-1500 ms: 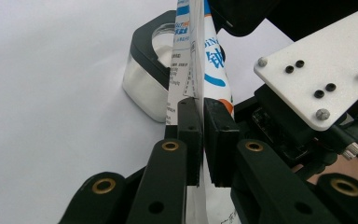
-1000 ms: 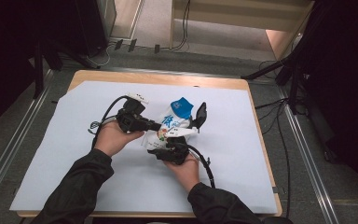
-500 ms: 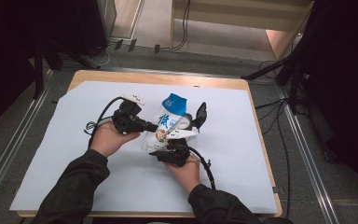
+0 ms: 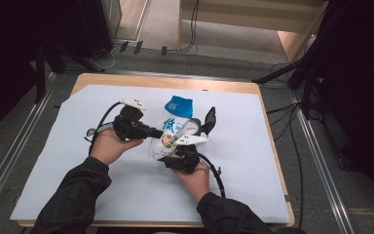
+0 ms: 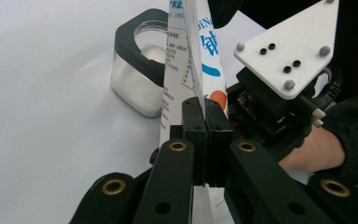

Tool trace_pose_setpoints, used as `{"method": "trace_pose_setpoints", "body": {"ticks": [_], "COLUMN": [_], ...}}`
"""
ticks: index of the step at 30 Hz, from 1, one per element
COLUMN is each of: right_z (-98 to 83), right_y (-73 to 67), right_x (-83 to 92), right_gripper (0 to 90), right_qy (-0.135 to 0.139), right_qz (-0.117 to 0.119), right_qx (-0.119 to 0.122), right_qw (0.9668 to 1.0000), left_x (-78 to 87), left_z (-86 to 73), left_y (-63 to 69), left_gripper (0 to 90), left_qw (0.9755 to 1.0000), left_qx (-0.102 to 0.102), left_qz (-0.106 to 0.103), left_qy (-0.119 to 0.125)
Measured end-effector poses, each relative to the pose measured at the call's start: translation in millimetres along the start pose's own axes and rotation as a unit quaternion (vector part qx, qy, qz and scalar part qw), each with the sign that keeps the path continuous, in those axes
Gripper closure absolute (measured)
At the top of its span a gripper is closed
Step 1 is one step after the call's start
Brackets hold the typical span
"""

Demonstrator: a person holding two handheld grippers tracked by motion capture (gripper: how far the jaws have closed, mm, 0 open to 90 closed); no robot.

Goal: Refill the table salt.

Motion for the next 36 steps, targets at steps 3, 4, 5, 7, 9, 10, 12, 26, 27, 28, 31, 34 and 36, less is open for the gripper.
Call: {"method": "trace_pose_setpoints", "body": {"ticks": [3,4,5,7,9,10,12,26,27,28,31,34,36], "right_z": [0.9,1.0,1.0,1.1,1.9,2.3,3.5,4.6,4.4,4.4,4.3,6.8,8.8], "right_y": [0.0,0.6,0.8,1.5,2.0,2.5,4.3,3.5,3.1,3.0,1.6,0.7,1.2], "right_x": [0.7,0.6,0.9,1.1,1.6,2.1,3.2,4.5,3.9,4.1,7.7,13.9,19.1], "right_gripper": [61.6,61.6,61.6,61.6,61.6,61.6,61.6,61.9,61.9,61.9,61.8,61.4,60.9], "right_qy": [0.002,0.003,0.002,0.002,0.004,0.006,0.01,0.004,-0.003,-0.007,-0.013,-0.01,-0.011], "right_qz": [0.001,0.001,0.001,-0.002,-0.003,-0.005,-0.001,0.004,0.01,0.011,0.011,0.008,0.008], "right_qx": [0.001,0.001,-0.002,-0.002,-0.002,-0.002,-0.014,-0.009,-0.013,-0.014,-0.005,0.006,0.008], "right_qw": [1.0,1.0,1.0,1.0,1.0,1.0,0.9999,0.9999,0.9999,0.9998,0.9999,0.9999,0.9999], "left_x": [3.0,3.6,4.4,6.3,8.6,9.9,12.8,19.8,20.5,21.3,25.0,29.2,32.3], "left_z": [-1.9,-2.6,-3.4,-4.8,-6.3,-7.1,-9.0,-12.1,-11.7,-11.4,-10.1,-9.0,-7.9], "left_y": [1.0,1.2,1.2,1.9,2.2,2.8,3.7,-1.6,-2.1,-2.6,-4.1,-6.9,-8.4], "left_gripper": [90.0,90.0,90.0,90.0,90.0,90.0,90.0,90.0,90.0,90.0,90.0,90.0,90.0], "left_qw": [1.0,1.0,1.0,1.0,1.0,0.9999,0.9998,0.9998,0.9998,0.9997,0.9996,0.9994,0.9991], "left_qx": [-0.001,-0.002,-0.005,-0.004,-0.007,-0.009,-0.017,-0.007,-0.006,-0.005,-0.003,-0.007,-0.006], "left_qz": [-0.001,-0.001,-0.001,-0.003,-0.007,-0.006,-0.009,0.006,0.007,0.007,0.01,0.021,0.022], "left_qy": [0.0,-0.001,-0.002,-0.002,-0.001,0.0,-0.001,0.016,0.019,0.021,0.026,0.028,0.035]}}
Point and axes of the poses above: each handheld gripper's, and its own axes: x roughly backward along the jaws, z roughly out of its top, y roughly to its right, the point moved 7 cm from there along -x, roughly forward along the jaws, and after that the axes turned 1 degree about -x, right-handed, at the moved point
